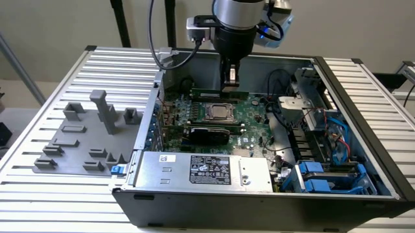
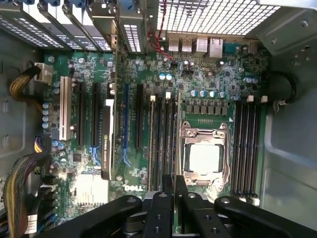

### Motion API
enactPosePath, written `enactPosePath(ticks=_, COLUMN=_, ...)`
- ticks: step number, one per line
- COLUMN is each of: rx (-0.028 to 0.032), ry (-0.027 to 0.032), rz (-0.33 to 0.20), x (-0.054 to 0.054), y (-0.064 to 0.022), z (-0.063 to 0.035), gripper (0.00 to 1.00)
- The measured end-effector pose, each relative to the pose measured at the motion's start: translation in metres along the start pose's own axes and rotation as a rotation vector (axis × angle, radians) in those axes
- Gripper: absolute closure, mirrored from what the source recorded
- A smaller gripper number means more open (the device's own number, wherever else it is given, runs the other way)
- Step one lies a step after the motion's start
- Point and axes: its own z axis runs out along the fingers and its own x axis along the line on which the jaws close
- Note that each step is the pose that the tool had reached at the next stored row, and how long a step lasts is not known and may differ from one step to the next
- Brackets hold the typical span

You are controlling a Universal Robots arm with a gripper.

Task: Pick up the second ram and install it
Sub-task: 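Insert the second ram into the second slot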

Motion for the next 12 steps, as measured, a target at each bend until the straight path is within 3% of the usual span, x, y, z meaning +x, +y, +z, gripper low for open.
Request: enactPosePath(ticks=12, rx=0.0001, ry=-0.0001, rz=0.000, x=0.001, y=-0.0045, z=0.0219, gripper=0.86)
